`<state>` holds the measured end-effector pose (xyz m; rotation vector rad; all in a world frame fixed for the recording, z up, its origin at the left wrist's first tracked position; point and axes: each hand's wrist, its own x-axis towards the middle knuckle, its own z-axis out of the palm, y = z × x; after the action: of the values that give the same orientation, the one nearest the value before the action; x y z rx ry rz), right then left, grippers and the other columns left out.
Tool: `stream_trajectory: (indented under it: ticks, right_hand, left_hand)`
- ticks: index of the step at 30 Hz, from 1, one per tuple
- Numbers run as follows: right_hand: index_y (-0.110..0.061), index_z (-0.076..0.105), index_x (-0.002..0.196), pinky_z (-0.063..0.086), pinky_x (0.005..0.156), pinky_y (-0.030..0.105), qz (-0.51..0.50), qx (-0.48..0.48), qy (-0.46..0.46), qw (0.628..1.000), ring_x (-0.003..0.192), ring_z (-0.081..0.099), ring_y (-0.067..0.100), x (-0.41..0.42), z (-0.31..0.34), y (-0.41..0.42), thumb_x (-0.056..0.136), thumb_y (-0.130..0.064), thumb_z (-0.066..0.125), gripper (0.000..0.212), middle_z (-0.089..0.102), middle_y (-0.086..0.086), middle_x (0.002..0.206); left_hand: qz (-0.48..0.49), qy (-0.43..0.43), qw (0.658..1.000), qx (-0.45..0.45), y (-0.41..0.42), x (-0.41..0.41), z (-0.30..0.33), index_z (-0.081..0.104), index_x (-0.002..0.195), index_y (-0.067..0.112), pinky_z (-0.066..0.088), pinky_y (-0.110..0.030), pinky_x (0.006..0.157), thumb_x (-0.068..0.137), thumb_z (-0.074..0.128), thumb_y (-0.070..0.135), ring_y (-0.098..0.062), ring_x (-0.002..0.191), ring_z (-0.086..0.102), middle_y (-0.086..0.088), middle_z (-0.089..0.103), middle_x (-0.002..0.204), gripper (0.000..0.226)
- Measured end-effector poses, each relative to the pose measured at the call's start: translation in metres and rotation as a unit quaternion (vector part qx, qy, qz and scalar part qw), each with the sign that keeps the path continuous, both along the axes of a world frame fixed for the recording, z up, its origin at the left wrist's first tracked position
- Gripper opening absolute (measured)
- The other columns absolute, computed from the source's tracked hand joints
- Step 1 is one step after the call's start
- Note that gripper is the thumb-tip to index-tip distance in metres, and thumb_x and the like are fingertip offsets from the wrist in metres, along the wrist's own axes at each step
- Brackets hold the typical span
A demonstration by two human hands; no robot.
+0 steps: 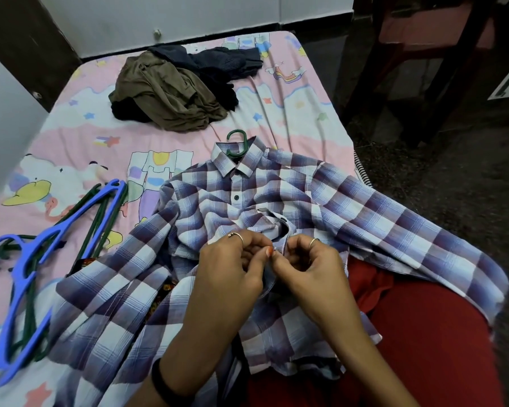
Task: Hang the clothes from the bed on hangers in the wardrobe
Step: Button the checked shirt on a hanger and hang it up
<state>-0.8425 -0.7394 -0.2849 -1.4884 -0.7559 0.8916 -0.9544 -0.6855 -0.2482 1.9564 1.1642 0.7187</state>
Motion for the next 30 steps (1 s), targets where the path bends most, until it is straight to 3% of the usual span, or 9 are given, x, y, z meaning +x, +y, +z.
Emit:
stream_trajectory:
  ticks: [5, 10, 16, 20, 24, 30]
  right_hand:
    - [-0.016, 0.056, 0.066, 0.041, 0.05, 0.021, 0.002, -0.009, 0.042, 0.999, 0.052, 0.046, 0.005, -0.002, 0.0, 0.0, 0.084, -0.011, 0.071, 0.023, 0.05, -0.01, 0.051]
    - [-0.007, 0.065, 0.076, 0.051, 0.06, 0.029, 0.001, -0.033, 0.121, 0.992, 0.062, 0.059, 0.015, -0.002, -0.003, -0.002, 0.085, -0.008, 0.071, 0.01, 0.063, 0.006, 0.065]
    - [-0.004, 0.066, 0.075, 0.045, 0.052, 0.016, -0.007, -0.014, 0.175, 0.984, 0.051, 0.054, 0.005, -0.001, 0.004, -0.006, 0.084, 0.0, 0.068, 0.01, 0.06, -0.003, 0.055]
    - [-0.001, 0.068, 0.081, 0.047, 0.054, 0.017, -0.015, -0.007, 0.195, 0.981, 0.056, 0.056, 0.009, -0.001, 0.005, -0.008, 0.083, -0.001, 0.068, 0.002, 0.063, 0.002, 0.062]
    - [0.0, 0.071, 0.078, 0.05, 0.057, 0.017, -0.029, -0.004, 0.214, 0.976, 0.059, 0.06, 0.011, -0.004, 0.006, -0.006, 0.089, -0.003, 0.061, 0.015, 0.065, 0.008, 0.065]
    - [-0.002, 0.066, 0.073, 0.049, 0.055, 0.016, -0.026, -0.005, 0.214, 0.976, 0.056, 0.058, 0.01, -0.003, 0.009, -0.005, 0.094, -0.002, 0.053, 0.024, 0.063, 0.008, 0.063]
  left_hand:
    - [0.036, -0.033, 0.996, -0.072, 0.003, -0.001, -0.007, 0.074, 0.087, 0.017, 0.058, -0.023, 0.07, 0.083, 0.072, 0.009, -0.003, 0.071, 0.07, 0.005, 0.073, 0.076, 0.009]
    - [0.041, -0.023, 0.997, -0.065, 0.001, -0.001, -0.01, 0.075, 0.082, 0.019, 0.052, -0.012, 0.063, 0.082, 0.073, 0.008, 0.002, 0.064, 0.067, 0.008, 0.072, 0.071, 0.011]
    - [0.035, -0.056, 0.993, -0.1, -0.003, -0.002, -0.011, 0.074, 0.082, 0.022, 0.055, -0.016, 0.067, 0.081, 0.072, 0.002, -0.002, 0.07, 0.07, 0.006, 0.074, 0.074, 0.02]
    - [0.047, -0.077, 0.989, -0.116, -0.004, -0.002, -0.011, 0.073, 0.081, 0.023, 0.052, -0.012, 0.064, 0.082, 0.071, 0.001, -0.002, 0.07, 0.07, 0.007, 0.074, 0.074, 0.021]
    - [0.058, -0.069, 0.991, -0.101, -0.002, 0.0, -0.015, 0.071, 0.079, 0.027, 0.053, -0.014, 0.066, 0.082, 0.071, 0.003, -0.001, 0.07, 0.069, 0.009, 0.073, 0.073, 0.025]
    - [0.067, -0.098, 0.986, -0.114, 0.001, 0.0, -0.018, 0.069, 0.079, 0.018, 0.052, -0.014, 0.064, 0.079, 0.075, 0.005, -0.004, 0.065, 0.067, 0.005, 0.07, 0.069, 0.015]
